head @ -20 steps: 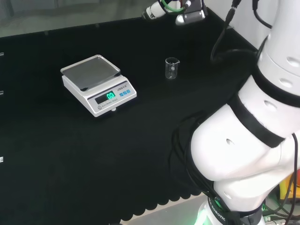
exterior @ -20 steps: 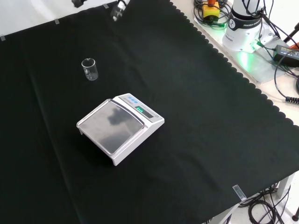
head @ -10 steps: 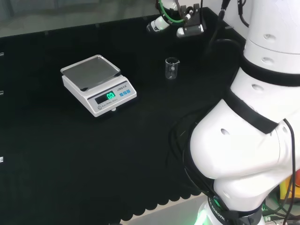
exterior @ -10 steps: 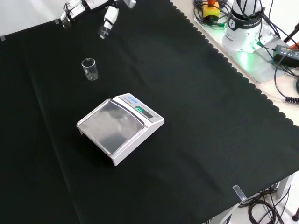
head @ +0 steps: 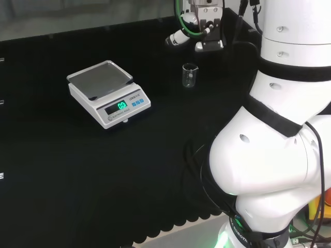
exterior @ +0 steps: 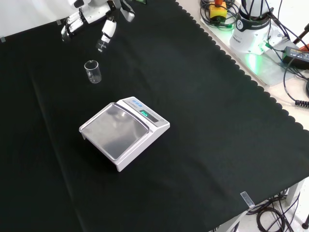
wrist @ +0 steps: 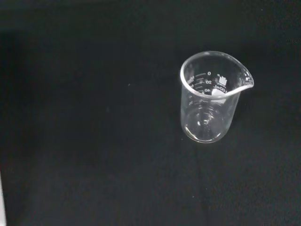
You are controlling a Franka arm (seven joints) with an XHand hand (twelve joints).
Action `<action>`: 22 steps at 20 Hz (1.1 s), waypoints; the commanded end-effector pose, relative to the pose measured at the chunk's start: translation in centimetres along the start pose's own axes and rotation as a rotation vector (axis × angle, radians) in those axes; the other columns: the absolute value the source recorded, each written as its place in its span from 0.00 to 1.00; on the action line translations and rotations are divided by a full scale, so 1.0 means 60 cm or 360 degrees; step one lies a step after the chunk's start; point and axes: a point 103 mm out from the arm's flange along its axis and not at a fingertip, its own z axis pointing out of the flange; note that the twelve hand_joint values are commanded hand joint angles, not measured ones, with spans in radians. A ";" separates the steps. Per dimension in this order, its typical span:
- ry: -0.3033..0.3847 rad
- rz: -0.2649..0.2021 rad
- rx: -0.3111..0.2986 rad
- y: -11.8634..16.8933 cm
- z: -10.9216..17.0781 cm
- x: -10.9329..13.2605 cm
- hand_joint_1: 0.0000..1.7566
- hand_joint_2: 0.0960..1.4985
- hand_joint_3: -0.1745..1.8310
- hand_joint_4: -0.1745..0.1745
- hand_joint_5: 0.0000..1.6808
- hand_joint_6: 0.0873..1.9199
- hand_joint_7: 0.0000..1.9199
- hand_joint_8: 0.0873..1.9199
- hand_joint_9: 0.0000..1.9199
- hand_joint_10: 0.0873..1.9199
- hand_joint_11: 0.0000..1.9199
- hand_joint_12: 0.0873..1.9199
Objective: Pick up the beaker.
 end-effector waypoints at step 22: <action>-0.0092 0.0174 0.0264 0.107 0.137 -0.080 0.24 0.64 0.04 0.19 0.10 0.00 0.03 0.00 0.00 0.18 0.00 0.68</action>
